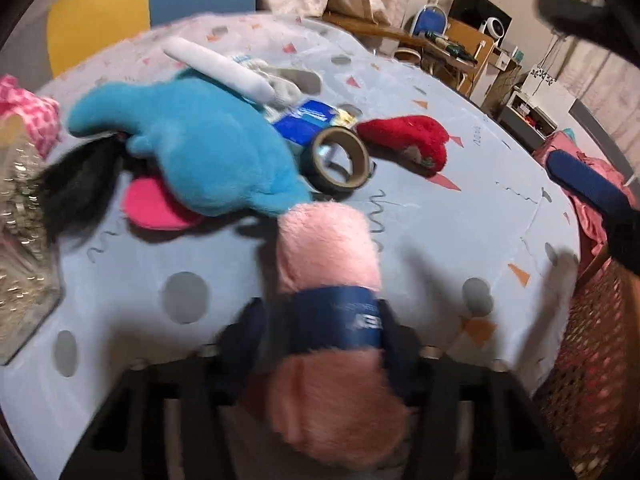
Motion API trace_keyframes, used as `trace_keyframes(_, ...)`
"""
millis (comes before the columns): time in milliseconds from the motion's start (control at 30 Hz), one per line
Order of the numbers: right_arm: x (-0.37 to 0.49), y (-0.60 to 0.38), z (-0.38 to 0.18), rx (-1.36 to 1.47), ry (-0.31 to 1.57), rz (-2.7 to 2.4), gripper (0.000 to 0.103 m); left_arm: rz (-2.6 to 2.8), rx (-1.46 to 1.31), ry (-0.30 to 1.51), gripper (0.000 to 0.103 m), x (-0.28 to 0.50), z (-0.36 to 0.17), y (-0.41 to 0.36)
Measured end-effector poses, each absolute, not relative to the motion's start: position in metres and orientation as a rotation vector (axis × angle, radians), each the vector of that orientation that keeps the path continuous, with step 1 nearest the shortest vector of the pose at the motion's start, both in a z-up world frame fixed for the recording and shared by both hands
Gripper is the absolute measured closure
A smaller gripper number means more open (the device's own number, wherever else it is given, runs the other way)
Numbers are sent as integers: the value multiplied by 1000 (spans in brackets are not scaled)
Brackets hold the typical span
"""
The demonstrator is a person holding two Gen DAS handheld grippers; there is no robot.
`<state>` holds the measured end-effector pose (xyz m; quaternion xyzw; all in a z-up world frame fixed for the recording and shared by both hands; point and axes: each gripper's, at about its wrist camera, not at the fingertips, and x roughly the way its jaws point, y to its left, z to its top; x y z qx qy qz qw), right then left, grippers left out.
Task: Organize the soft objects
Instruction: 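Grasp the pink towel with the blue band using the left tool, then grasp the tape roll with the right tool while the left tool lifts the pink towel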
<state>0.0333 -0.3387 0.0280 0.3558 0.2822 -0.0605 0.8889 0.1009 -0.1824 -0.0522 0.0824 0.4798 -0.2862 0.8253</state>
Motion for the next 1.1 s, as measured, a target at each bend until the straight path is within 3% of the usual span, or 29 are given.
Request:
trace_keyframes(167, 39, -341, 21, 759, 641, -133, 24, -594, 148, 988, 66, 93, -53, -148)
trace_keyframes(533, 129, -320, -5, 495, 1049, -161, 24, -534, 111, 925, 65, 72, -58, -80)
trace_keyframes(800, 176, -328, -33, 388, 1107, -210, 25, -542, 78, 895, 65, 68, -61, -72)
trace_keyframes(833, 177, -329, -38, 388, 1120, -203, 27, -540, 73, 894, 64, 68, -61, -71)
trace_keyframes(900, 178, -331, -41, 362, 1127, -216, 47, -535, 60, 890, 64, 67, -60, -70)
trace_keyframes(1100, 176, -334, -37, 373, 1107, -184, 51, -533, 56, 868, 65, 65, -61, -67)
